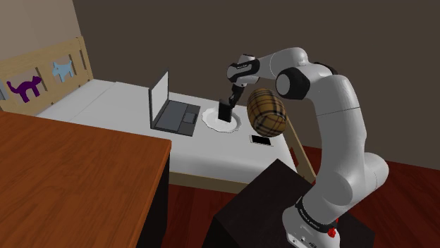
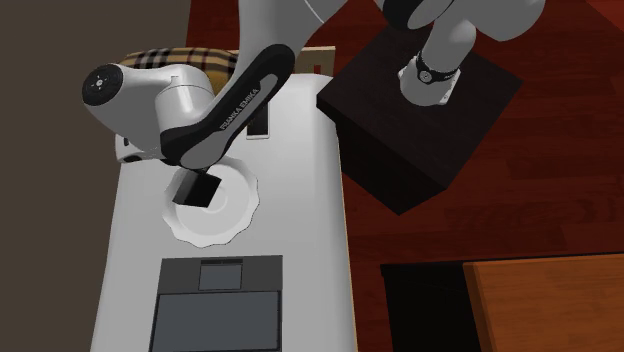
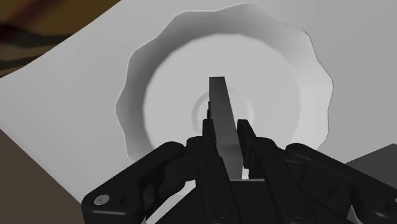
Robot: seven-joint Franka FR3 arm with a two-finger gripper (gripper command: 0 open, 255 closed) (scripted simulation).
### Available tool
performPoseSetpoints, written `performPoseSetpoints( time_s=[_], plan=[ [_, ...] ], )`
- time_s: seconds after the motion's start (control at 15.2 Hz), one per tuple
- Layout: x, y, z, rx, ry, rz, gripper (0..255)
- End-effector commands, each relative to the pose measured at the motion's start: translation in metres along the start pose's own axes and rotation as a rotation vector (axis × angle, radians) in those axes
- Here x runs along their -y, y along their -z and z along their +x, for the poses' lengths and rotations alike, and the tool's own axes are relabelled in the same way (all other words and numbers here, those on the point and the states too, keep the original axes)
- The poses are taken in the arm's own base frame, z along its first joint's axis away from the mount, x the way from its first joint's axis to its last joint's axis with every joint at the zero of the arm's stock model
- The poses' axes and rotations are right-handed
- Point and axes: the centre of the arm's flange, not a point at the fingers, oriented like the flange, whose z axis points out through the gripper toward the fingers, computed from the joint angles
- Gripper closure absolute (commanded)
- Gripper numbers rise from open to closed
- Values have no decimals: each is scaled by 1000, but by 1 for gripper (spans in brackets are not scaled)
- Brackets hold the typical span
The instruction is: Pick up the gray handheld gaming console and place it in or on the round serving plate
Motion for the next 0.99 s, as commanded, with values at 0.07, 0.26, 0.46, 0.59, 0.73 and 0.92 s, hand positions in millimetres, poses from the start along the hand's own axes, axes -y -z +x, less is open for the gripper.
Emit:
performPoseSetpoints(
  time_s=[0.07,0.26,0.46,0.59,0.73,0.92],
  plan=[
    [0,0,0,-1,0,0,255],
    [0,0,0,-1,0,0,0],
    [0,0,0,0,0,0,0],
    [0,27,0,-1,0,0,0],
    [0,50,0,-1,0,0,0],
    [0,50,0,-1,0,0,0]
  ],
)
